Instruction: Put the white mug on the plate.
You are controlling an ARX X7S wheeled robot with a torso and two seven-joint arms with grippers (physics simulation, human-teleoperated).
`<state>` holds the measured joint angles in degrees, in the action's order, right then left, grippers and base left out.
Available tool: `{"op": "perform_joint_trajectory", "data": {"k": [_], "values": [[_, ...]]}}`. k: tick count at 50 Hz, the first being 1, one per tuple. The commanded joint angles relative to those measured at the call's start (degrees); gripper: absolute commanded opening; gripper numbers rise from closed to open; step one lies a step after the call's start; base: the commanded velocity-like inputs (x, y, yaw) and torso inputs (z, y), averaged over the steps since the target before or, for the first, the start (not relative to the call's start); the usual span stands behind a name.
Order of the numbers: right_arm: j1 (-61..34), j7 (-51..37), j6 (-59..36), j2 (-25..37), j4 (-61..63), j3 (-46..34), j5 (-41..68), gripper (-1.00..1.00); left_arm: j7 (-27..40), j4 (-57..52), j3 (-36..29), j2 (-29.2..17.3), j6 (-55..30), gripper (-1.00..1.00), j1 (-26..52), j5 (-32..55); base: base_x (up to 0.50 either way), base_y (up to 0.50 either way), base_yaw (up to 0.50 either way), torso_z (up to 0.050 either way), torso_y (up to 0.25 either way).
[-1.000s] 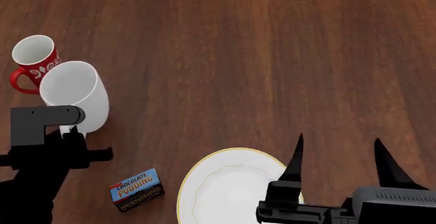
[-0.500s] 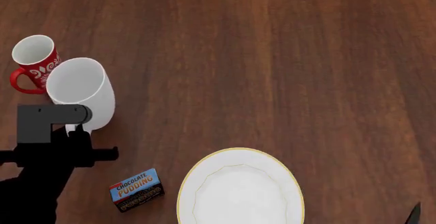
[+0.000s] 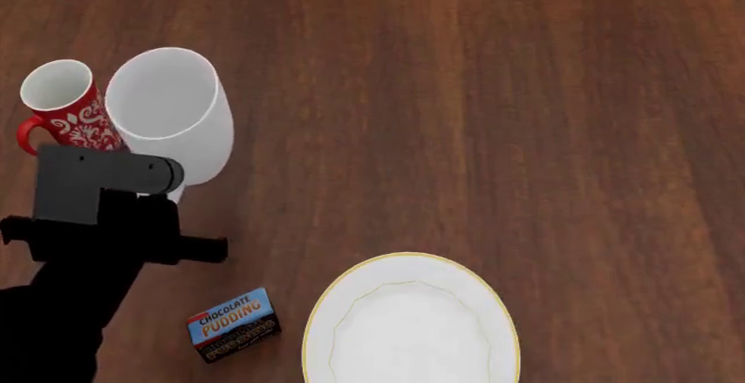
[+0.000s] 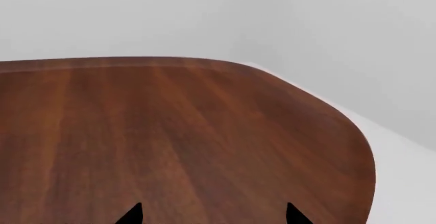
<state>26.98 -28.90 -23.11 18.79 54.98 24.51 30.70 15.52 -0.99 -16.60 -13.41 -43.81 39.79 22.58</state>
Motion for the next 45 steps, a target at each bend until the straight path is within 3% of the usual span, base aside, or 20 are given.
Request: {"op": "perform_joint_trajectory", "data": {"k": [1,23,45], "values": [[0.53,-1.23,-0.57,0.0,0.42,1.13,1.8,1.0,1.02,-10.36,-2.84,-0.05,-7.08,-1.0,0.71,2.11,0.0,0.0,0.0,0.0,0.0],[0.42,-3.04,-1.18,0.31,0.36,1.11,2.92,1.0,0.01,-24.21,-8.73,0.19,-17.21,-1.0,-0.47,8.19,0.0,0.0,0.0,0.0,0.0],[-0.37,-3.63,-1.89,1.09,-0.53,-1.68,2.11,1.0,0.67,-33.98,-13.04,-3.23,-19.04,-1.0,-7.92,10.3,0.0,0.0,0.0,0.0,0.001]]}}
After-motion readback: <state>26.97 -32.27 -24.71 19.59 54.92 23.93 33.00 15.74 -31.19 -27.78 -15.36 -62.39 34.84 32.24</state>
